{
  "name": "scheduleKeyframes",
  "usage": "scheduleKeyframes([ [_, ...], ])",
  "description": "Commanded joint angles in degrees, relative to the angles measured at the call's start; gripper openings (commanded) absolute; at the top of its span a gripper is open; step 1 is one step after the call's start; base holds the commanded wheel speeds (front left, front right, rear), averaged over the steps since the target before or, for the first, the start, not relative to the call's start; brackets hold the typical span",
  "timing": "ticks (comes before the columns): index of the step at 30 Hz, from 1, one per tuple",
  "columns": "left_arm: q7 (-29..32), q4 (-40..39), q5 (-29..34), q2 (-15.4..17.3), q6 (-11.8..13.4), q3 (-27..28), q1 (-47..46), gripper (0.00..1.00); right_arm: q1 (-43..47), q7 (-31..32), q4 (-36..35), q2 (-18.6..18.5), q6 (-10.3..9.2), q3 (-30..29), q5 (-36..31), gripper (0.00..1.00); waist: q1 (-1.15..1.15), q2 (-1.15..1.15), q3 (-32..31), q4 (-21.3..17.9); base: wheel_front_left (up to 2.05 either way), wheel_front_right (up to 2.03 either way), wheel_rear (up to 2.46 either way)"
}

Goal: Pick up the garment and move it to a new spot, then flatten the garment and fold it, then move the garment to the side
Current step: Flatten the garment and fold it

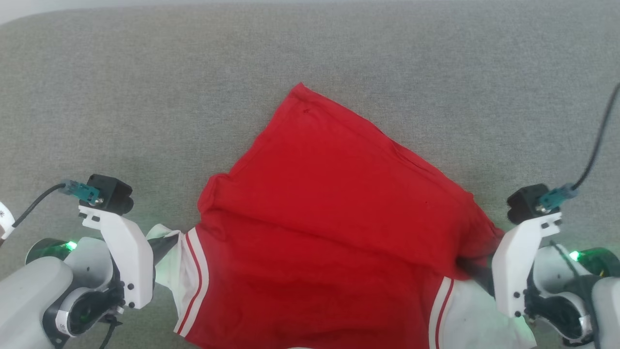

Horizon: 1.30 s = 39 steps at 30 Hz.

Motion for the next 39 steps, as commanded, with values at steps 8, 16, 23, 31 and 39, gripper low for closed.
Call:
scheduleKeyframes([
  [8,-0.3,-0.3,-0.7,-0.3,0.4,-0.2,1.1,0.00,1.5,-0.9,-12.2,-0.5,-0.07,-2.0,1.5,1.00,0.00,0.00,-1.3,0.5,0.00,0.00,0.00],
  [16,-0.2,-0.9,0.0,-1.1,0.3,-0.5,0.4,0.00,-4.6,-2.8,-18.1,-1.4,-0.07,0.9,1.1,1.00,0.00,0.00,-0.9,2.0,0.00,0.00,0.00],
  [23,0.5,0.6,1.4,-4.9,-1.3,-1.3,-2.8,0.00,-18.0,-7.9,-6.7,-2.7,-0.07,8.1,2.5,1.00,0.00,0.00,1.1,6.5,0.00,0.00,0.00],
  [31,1.5,5.2,3.9,-12.4,-4.9,-3.3,-8.3,0.00,-37.3,-11.6,18.5,-5.3,-0.07,18.5,5.1,1.00,0.00,0.00,3.5,14.0,0.00,0.00,0.00],
  [39,1.3,9.3,4.6,-17.3,-7.7,-4.4,-11.4,0.00,-47.3,-8.1,35.3,-7.2,-0.08,28.8,7.4,1.00,0.00,0.00,5.5,18.5,0.00,0.00,0.00],
])
